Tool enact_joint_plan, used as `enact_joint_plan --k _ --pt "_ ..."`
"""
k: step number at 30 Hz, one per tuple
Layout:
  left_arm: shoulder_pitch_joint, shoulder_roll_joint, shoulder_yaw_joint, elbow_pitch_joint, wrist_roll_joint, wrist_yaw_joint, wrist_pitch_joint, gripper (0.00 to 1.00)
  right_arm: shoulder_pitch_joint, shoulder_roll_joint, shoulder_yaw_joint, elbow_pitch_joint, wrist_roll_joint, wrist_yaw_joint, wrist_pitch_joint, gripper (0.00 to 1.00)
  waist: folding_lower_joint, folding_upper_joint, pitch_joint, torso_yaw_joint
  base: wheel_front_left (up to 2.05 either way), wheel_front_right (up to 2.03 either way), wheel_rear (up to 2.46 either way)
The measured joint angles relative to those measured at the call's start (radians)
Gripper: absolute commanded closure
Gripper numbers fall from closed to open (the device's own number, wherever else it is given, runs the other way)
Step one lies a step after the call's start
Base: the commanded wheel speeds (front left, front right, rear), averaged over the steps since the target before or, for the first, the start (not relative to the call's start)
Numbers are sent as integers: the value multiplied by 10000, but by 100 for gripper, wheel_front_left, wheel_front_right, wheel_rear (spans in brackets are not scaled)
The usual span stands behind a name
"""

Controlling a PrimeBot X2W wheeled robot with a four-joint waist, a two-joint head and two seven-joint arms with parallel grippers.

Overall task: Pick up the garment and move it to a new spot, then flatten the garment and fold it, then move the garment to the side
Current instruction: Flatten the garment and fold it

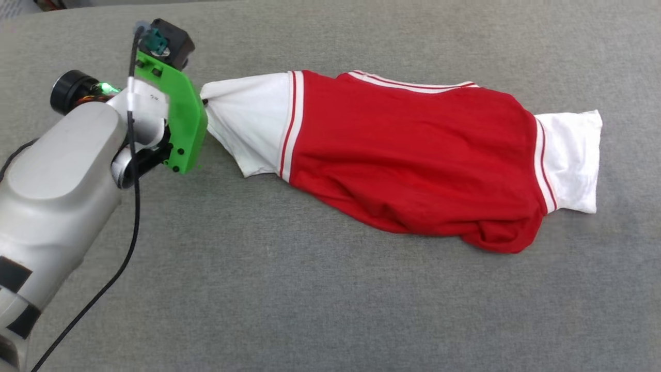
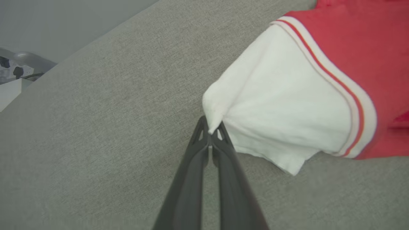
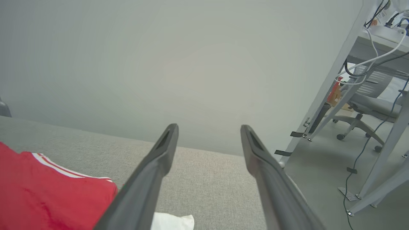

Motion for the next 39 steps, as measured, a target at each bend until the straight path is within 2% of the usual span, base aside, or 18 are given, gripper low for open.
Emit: enact_joint_plan --k 5,10,15,18,21,28,33,34,35,39 --pt "361 581 159 -616 -35 299 -244 100 -1066 -1277 876 261 656 0 2401 0 0 0 -197 439 0 0 0" --pt "465 696 192 -1402 -31 616 -313 100 -2208 -2426 1981 882 2360 0 5430 0 0 0 -162 766 0 0 0" --pt "451 723 276 -2115 -13 905 -353 100 -3286 -2943 3030 2006 4019 0 8836 0 0 0 153 967 0 0 0" --pt "430 732 303 -2451 65 1043 -362 100 -3767 -3001 3405 2719 4351 0 10165 0 0 0 376 1070 0 0 0" --pt "363 719 334 -2732 77 1151 -397 100 -4104 -2926 3532 3457 4339 0 10621 0 0 0 614 1188 0 0 0" --pt "239 729 403 -3083 123 1281 -497 100 -4313 -2075 3873 4700 4351 -6 10203 0 0 0 1130 1478 0 0 0" --pt "244 704 355 -3056 138 1281 -573 100 -4232 -2393 4548 4978 4537 -13 9798 0 -1 -1 1235 1659 0 0 0" --pt "249 700 334 -3012 138 1275 -589 100 -4223 -2458 4715 4982 4567 -13 9643 55 -1 -1 1211 1665 0 0 0" --pt "254 692 322 -2959 138 1267 -635 100 -4213 -2504 4840 4987 4592 -13 9377 100 -1 0 1176 1662 0 0 0" --pt "313 656 267 -2778 138 1189 -838 100 -4177 -2552 5244 4972 4817 -13 7998 100 -1 0 918 1593 0 0 0"
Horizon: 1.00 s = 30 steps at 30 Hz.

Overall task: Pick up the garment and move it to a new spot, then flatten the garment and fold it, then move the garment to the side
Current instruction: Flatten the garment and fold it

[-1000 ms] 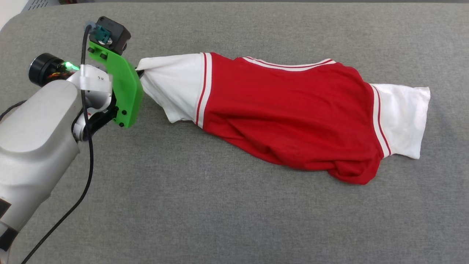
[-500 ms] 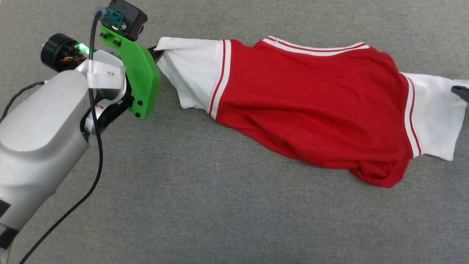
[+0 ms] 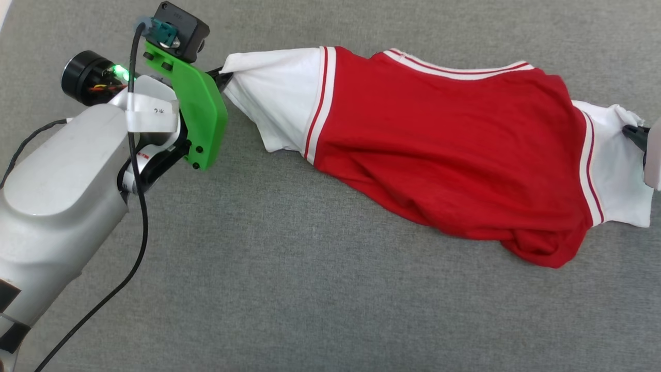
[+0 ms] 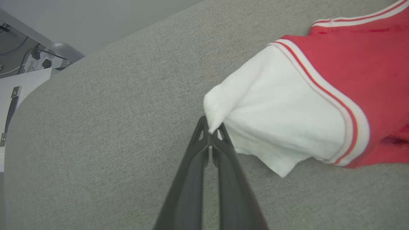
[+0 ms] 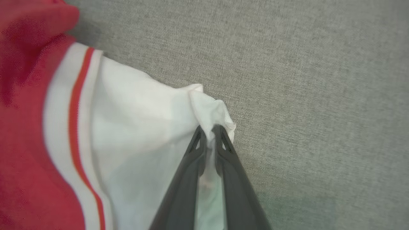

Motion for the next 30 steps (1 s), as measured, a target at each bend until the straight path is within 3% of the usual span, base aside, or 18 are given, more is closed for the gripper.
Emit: enact_joint_plan --k 8,14,24,30 --pt "38 173 236 -140 13 -194 -746 100 13 -531 362 -487 401 4 -2474 100 0 0 -903 -244 0 0 0" --pt "-97 658 656 -905 305 25 -1317 100 -132 -984 376 -1695 579 10 -3519 100 0 0 -1611 -456 0 0 0" --pt "-1369 905 1287 -1981 654 313 -1565 100 -1104 -1151 -144 -3283 445 12 -3787 100 0 0 -2000 -819 0 0 0" --pt "-2710 640 1521 -1829 1152 309 -1540 100 -2661 -725 -500 -3496 -397 12 -3565 100 0 0 -1622 -865 0 0 0"
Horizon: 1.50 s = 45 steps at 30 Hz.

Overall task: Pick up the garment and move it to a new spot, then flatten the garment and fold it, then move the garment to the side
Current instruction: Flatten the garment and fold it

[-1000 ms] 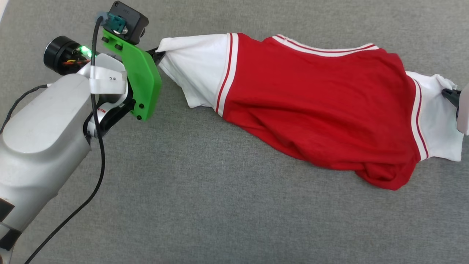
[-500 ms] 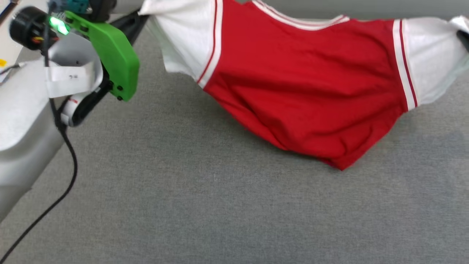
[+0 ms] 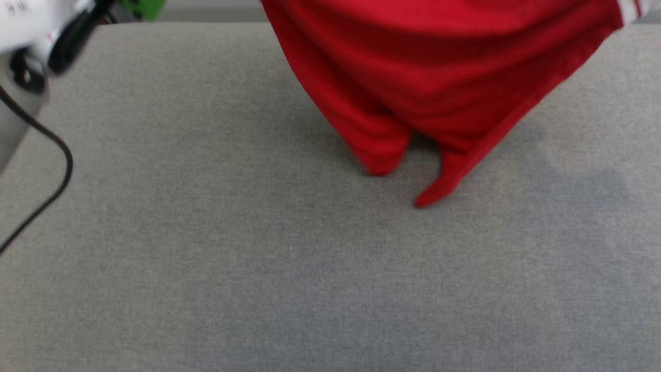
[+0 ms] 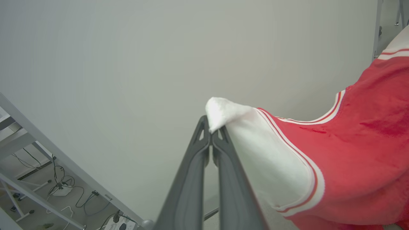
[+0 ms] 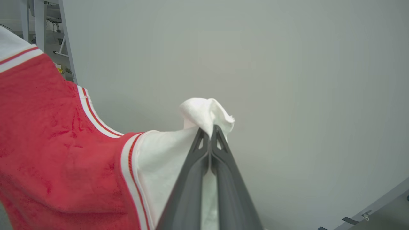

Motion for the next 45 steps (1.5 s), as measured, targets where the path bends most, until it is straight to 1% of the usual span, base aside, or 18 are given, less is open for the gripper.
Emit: enact_joint_plan --k 2,5,9,12,15,18,21,24,30,33,39,42,45 --pt "-587 -186 31 251 134 -23 -4 100 -674 190 -105 157 -337 0 44 100 0 0 211 -15 0 0 0" --pt "-1497 -493 121 780 554 -77 -138 100 -1852 500 -167 713 -755 0 100 100 0 0 597 -46 0 0 0" --pt "-2842 -859 293 1613 945 -199 -408 100 -3577 838 -67 1789 -1354 0 -77 100 0 0 1220 -102 0 0 0" --pt "-3897 -1127 362 2360 1356 -345 -704 100 -4873 1078 21 2773 -1802 0 -474 100 0 0 1742 -150 0 0 0" --pt "-4655 -1463 541 3014 1356 -454 -1037 100 -5952 1250 153 3591 -2096 0 -878 100 0 0 2188 -184 0 0 0" --pt "-5331 -1676 610 3737 1613 -516 -1381 100 -7053 1398 395 4426 -2332 0 -1383 100 1 0 2650 -209 0 0 0" --pt "-5783 -1824 646 4328 1768 -545 -1682 100 -7799 1597 612 5030 -2433 0 -1795 100 1 0 2982 -227 0 0 0" --pt "-5907 -1969 709 4790 1745 -616 -1962 100 -8208 1762 1001 5505 -2431 0 -2075 100 1 0 3194 -230 0 0 0" --pt "-5705 -1987 629 5578 1626 -915 -2477 100 -8269 1948 1873 6427 -2148 2 -2683 100 1 0 3139 -175 0 0 0" --pt "-5103 -1983 554 5910 1519 -995 -2788 100 -7947 1977 2305 6803 -1841 0 -3089 100 1 0 2968 -172 0 0 0" --pt "-2824 -1977 330 6301 1051 -1070 -3540 100 -5962 2163 3333 7072 -807 2 -4052 100 1 0 2372 -163 0 0 0" --pt "-1658 -1960 276 6299 859 -1066 -3816 100 -4942 2182 3804 6964 -267 2 -4347 100 1 0 1988 -173 0 0 0" --pt "-263 -1896 272 6163 483 -963 -4082 100 -3804 2107 4240 6694 286 2 -4594 100 1 0 1561 -199 0 0 0"
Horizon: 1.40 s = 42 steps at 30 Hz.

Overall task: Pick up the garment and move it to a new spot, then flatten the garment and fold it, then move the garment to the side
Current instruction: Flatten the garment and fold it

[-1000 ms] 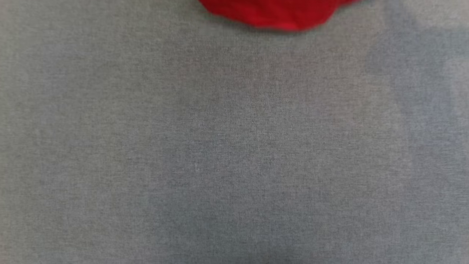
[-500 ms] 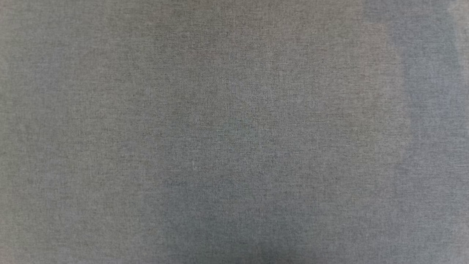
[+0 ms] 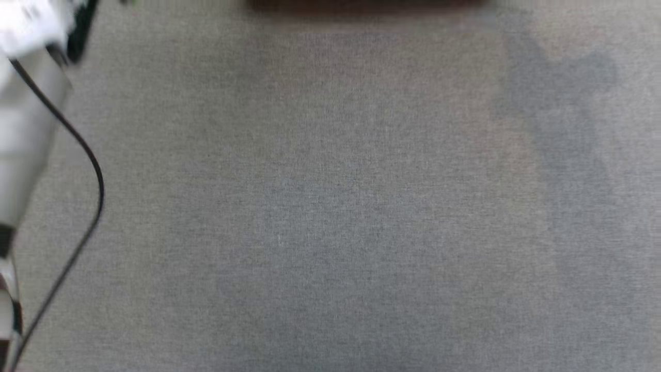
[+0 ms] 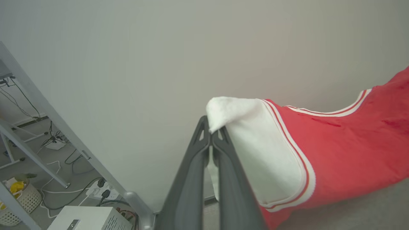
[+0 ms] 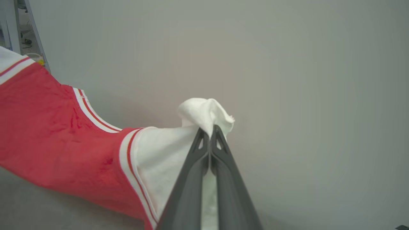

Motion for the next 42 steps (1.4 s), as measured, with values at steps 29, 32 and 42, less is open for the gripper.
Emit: enact_joint_plan --k 29,32,42 --pt "11196 1118 -692 -4203 -2313 2633 -443 100 10333 -1509 -341 -1496 2109 4 -683 100 -1 0 -3466 -7 0 0 0" --pt "11674 1114 -713 -4316 -2460 2721 -445 100 11237 -1499 -723 -1544 2251 6 -709 100 -2 0 -3636 62 0 0 0" --pt "12390 1106 -794 -4452 -2508 2995 -456 100 13494 -1499 -2079 -2328 2372 13 -171 100 -2 0 -3888 319 0 0 0"
